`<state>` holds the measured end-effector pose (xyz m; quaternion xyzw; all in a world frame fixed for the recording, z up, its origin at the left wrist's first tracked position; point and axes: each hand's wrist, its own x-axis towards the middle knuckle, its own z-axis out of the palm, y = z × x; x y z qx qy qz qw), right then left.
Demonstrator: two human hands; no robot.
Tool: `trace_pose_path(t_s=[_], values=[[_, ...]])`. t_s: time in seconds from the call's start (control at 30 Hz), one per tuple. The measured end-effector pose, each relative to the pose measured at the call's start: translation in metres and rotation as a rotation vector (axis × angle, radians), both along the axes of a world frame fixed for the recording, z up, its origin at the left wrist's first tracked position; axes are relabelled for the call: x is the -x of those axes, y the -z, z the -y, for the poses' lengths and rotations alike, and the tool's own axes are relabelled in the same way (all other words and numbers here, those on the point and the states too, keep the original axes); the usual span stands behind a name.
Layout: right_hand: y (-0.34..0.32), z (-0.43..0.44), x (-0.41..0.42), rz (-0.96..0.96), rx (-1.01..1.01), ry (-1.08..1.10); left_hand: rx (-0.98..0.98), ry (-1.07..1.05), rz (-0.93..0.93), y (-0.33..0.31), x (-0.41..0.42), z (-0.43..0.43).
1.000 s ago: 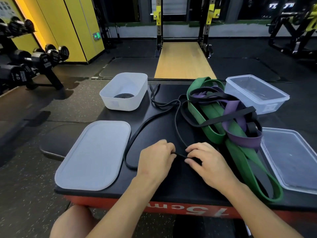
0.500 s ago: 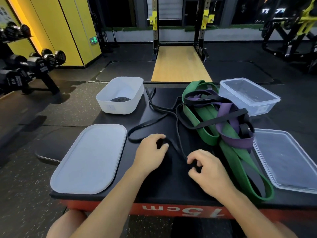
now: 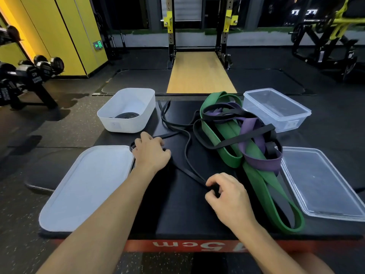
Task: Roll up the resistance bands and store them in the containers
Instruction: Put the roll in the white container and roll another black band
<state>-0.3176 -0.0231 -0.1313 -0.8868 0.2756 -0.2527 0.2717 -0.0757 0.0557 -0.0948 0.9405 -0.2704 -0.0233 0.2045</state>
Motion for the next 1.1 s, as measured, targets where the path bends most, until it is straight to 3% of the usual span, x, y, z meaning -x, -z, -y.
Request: trace_pose_path(t_s=[0.13,0.23,0.4,0.57,0.67,0.8,0.87,0.93,1.03,1.1], values=[[0.001,0.001,-0.004,-0.030,0.008,-0.019,0.080,0.194,0.137,0.014,-0.002,0.001],[0.001,0.001,-0.004,-0.038,-0.014,-0.023,0.065,0.160,0.304,0.021,-0.012,0.001],[-0.002,0.001,-0.007,-0.079,0.008,-0.023,-0.188,-0.055,0.222,0.027,-0.031,-0.003],[-0.009,0.005,-0.020,-0.164,0.130,-0.031,-0.245,0.009,0.170,0.012,-0.043,-0.001],[-0.008,0.007,-0.027,-0.165,0.119,-0.034,-0.065,0.057,-0.038,0.005,-0.057,0.012],[-0.008,0.008,-0.030,-0.150,0.105,-0.033,0.645,0.032,-0.610,-0.016,-0.059,0.049],[-0.007,0.010,-0.033,-0.124,0.092,-0.029,0.826,0.088,-0.862,-0.021,-0.054,0.068],[-0.005,0.010,-0.039,-0.094,0.077,-0.034,0.672,0.145,-0.787,-0.015,-0.051,0.075],[-0.003,0.011,-0.054,-0.068,0.064,-0.026,0.438,0.126,-0.374,0.003,-0.063,0.065],[-0.003,0.012,-0.065,-0.065,0.051,-0.014,0.299,0.046,-0.221,0.010,-0.066,0.049]])
